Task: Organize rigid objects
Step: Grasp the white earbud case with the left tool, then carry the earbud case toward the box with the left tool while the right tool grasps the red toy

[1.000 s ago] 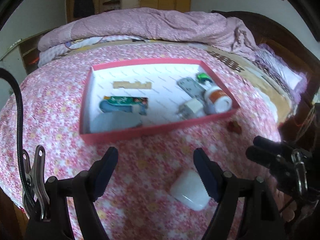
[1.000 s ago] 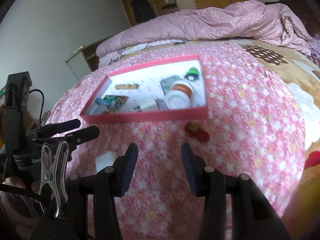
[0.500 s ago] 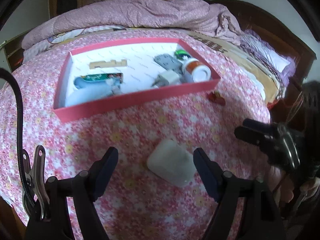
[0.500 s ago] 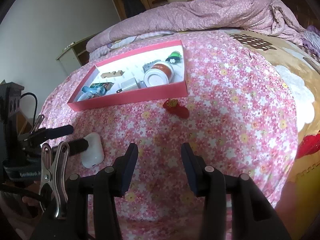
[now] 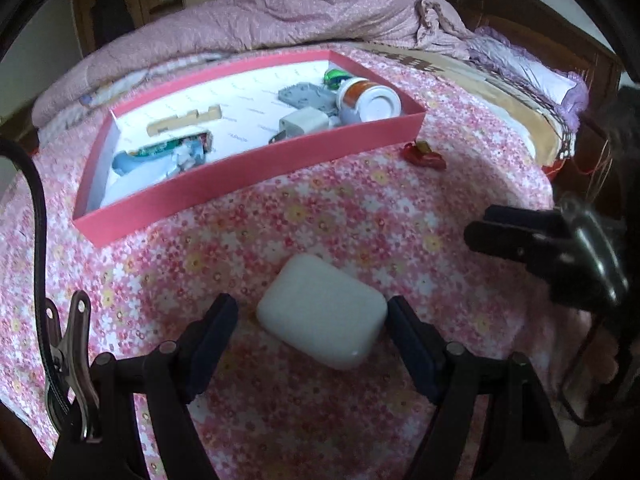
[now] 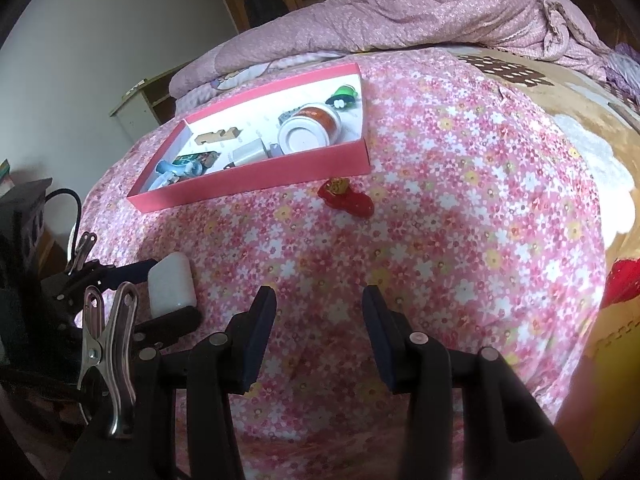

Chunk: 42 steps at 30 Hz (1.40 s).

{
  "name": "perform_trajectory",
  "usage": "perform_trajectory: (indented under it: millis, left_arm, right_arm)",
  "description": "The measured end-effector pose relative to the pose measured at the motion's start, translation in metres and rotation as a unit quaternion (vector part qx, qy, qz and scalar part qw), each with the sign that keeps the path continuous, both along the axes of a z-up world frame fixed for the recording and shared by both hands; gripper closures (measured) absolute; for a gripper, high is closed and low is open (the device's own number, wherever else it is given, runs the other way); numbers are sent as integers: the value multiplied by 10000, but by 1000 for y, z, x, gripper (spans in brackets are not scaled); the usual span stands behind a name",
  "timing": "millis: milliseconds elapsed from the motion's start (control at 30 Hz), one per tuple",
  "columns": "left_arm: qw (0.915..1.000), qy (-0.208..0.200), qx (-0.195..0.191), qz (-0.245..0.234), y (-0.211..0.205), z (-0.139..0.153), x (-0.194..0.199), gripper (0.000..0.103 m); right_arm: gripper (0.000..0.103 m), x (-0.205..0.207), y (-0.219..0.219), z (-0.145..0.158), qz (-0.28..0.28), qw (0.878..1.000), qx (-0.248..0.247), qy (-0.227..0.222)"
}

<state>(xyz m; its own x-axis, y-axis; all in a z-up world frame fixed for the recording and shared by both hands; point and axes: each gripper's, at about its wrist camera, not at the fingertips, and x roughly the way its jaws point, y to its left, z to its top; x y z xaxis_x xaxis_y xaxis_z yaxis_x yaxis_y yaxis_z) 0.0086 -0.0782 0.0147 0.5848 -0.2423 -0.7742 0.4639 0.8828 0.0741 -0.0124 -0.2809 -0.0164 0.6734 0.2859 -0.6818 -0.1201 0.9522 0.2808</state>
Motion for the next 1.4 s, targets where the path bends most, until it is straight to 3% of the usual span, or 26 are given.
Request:
perform_trajectory:
  millis: [167,400,533,900,933,1000,1033,1400]
  left_arm:
    - [9999,-142,0,-24,-1,0,-1,39]
    - [9964,-303,-165,776,28,10,15,39]
    - [9932,-193,-185,1134,46,7,27,38]
    - [9929,-312,-235,1127,50,4,27,38]
    - [9928,-320,-240,1128,49,4,27,38]
    - [9927,-345,-246,1127,49,4,26,38]
    - [9927,-354,-250,1126,50,4,25,38]
    - [9932,-340,-419,1033,52,9,21,39]
  right_arm:
    - [57,5,2,1,18,9999,-105,-39]
    - [57,30,0,5,-160,9988,-434,-151]
    - [57,45,1,7,-227,9976,-620,-187]
    - [57,66,17,7,-142,9934,-1065,-389]
    - [59,66,19,7,-127,9932,-1082,-413]
    - [80,65,22,6,-90,9925,-1141,-437]
    - [80,64,22,6,-95,9921,-1168,-451]
    - [80,48,15,8,40,9980,-504,-369]
